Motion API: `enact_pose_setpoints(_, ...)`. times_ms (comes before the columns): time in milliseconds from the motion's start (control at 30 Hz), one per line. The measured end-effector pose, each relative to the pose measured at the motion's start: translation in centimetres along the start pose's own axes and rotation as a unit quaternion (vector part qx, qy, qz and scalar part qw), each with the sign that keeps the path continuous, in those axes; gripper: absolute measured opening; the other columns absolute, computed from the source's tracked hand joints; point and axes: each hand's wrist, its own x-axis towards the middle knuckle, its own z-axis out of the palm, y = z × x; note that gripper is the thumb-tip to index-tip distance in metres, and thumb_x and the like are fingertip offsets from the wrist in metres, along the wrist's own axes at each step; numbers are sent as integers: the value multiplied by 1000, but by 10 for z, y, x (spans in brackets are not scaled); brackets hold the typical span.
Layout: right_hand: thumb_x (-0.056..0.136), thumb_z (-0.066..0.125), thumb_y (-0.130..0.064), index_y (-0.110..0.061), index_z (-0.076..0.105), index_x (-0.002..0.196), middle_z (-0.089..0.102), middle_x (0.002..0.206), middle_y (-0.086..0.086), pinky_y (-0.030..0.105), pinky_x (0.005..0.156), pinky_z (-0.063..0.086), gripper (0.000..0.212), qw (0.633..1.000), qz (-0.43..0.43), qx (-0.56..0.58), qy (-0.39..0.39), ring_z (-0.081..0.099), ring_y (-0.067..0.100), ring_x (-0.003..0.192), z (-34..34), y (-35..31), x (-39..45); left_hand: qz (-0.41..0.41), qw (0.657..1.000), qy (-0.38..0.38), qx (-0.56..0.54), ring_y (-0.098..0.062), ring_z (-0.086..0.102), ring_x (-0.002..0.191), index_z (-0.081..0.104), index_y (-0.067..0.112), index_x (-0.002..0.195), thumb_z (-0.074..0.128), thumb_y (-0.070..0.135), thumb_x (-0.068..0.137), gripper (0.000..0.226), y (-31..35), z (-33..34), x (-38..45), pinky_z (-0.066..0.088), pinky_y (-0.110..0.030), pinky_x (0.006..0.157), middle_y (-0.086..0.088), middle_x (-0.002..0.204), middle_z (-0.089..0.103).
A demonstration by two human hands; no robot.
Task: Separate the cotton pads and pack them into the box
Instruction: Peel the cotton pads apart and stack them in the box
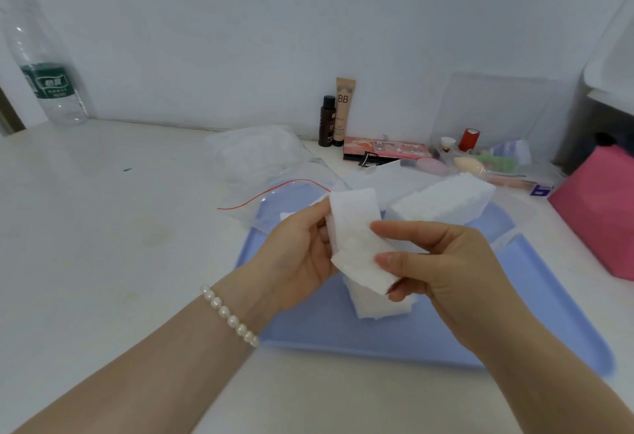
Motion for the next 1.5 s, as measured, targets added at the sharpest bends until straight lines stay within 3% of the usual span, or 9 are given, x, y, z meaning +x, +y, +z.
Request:
enact_pose_setpoints(200, 72, 67, 14, -12, 74, 85, 75, 80, 3, 20, 43, 49, 30, 1000, -7, 0, 5, 60, 25, 46, 1, 0, -1, -2, 1000, -18, -6, -17, 69, 71, 66, 4, 105, 38, 62, 78, 70, 1, 0, -1, 56, -24, 63, -9, 85, 73)
enact_pose_setpoints(400, 71, 68, 13, -15, 72, 86, 74, 71, 2, 20, 43, 49, 32, 999, -15, -39, -12, 59, 20, 40, 2, -1, -2, 28, 999, -6, 25, -15, 69, 71, 67, 5, 95, 54, 26, 82, 28, -3, 0, 1, 57, -24, 62, -7, 85, 72)
enact_pose_setpoints(600, 73, 67, 13, -22, 69, 73, 65, 54, -10, 16, 43, 49, 35, 979, -136, -141, 58, 58, 12, 36, -20, -13, 4, 42, 999, 24, 18, -15, 68, 81, 64, 4, 102, 49, 15, 92, 21, -8, -2, 6, 57, -28, 71, -8, 94, 72)
enact_pose_setpoints(800, 50, 71, -13, -16, 70, 56, 66, 60, 4, 21, 41, 50, 7, 981, -119, 151, -16, 65, 20, 48, 3, -7, -4, 53, 996, 24, 74, -21, 65, 94, 58, 0, 118, 49, 7, 94, 27, -17, 2, 6, 55, -33, 83, -15, 111, 67)
enact_pose_setpoints(933, 75, 64, 9, -5, 55, 67, 58, 71, 9, 23, 46, 53, 19, 984, -120, 106, 83, 65, 17, 54, 17, 13, 1, 61, 993, 27, 99, -31, 63, 107, 60, 0, 118, 48, 3, 93, 28, -20, 4, 5, 51, -41, 95, -19, 114, 66)
enact_pose_setpoints(1100, 82, 63, 3, -8, 50, 68, 56, 70, 2, 22, 50, 53, 22, 976, -132, 56, 164, 66, 23, 62, 20, 26, 9, 53, 996, 34, 58, -33, 60, 112, 61, 3, 117, 47, 17, 95, 30, -20, 8, 3, 46, -44, 101, -18, 117, 65)
enact_pose_setpoints(1200, 82, 64, 3, -9, 52, 66, 57, 59, -10, 21, 48, 53, 23, 975, -144, 28, 169, 63, 11, 53, 24, 27, 8, 52, 998, 31, 29, -28, 60, 101, 60, 1, 119, 43, 17, 97, 32, -20, 10, 2, 46, -45, 97, -19, 117, 65)
enact_pose_setpoints(1333, 82, 63, 6, -9, 53, 65, 56, 56, -10, 18, 39, 43, 24, 974, -148, 2, 170, 52, 11, 41, 26, 26, 6, 40, 999, 17, -5, -23, 62, 76, 57, -2, 120, 40, 18, 99, 34, -19, 10, 2, 54, -30, 63, -18, 101, 65)
enact_pose_setpoints(1500, 83, 62, 5, -8, 52, 68, 55, 56, -2, 20, 37, 41, 22, 977, -148, 2, 156, 53, 12, 37, 24, 24, 4, 21, 999, -26, -15, -21, 47, 54, 62, 1, 107, 35, 28, 100, 40, -15, 13, -2, 50, -27, 54, -19, 87, 60)
